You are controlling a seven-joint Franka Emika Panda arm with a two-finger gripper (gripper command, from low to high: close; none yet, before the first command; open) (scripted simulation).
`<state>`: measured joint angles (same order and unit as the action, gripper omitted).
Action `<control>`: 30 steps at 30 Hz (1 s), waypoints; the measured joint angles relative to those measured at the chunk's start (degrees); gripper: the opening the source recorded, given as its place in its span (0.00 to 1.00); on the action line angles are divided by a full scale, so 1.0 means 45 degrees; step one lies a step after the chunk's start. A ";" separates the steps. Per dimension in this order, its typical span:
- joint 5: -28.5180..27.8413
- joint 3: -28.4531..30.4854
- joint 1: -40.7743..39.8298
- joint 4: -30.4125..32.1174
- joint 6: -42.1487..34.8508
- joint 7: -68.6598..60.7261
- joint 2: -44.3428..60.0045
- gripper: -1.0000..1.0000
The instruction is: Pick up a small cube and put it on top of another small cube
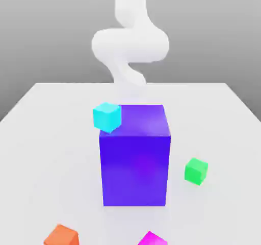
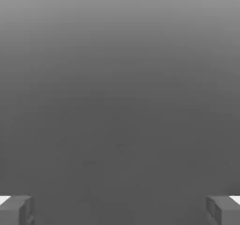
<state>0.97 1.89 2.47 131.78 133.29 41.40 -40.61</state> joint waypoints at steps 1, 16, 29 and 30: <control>0.0102 0.0178 0.0230 0.0000 0.0145 -0.0432 0.0501 0.50; 0.1973 0.1673 0.2351 -0.0013 0.2130 -0.6751 0.7481 0.50; 0.1388 0.1452 0.2547 0.0051 0.4060 -1.0641 1.3197 0.50; 0.1355 0.1407 0.2518 -0.0002 0.4330 -1.0777 1.3641 0.50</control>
<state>7.07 8.22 13.80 131.77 152.77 -7.10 20.77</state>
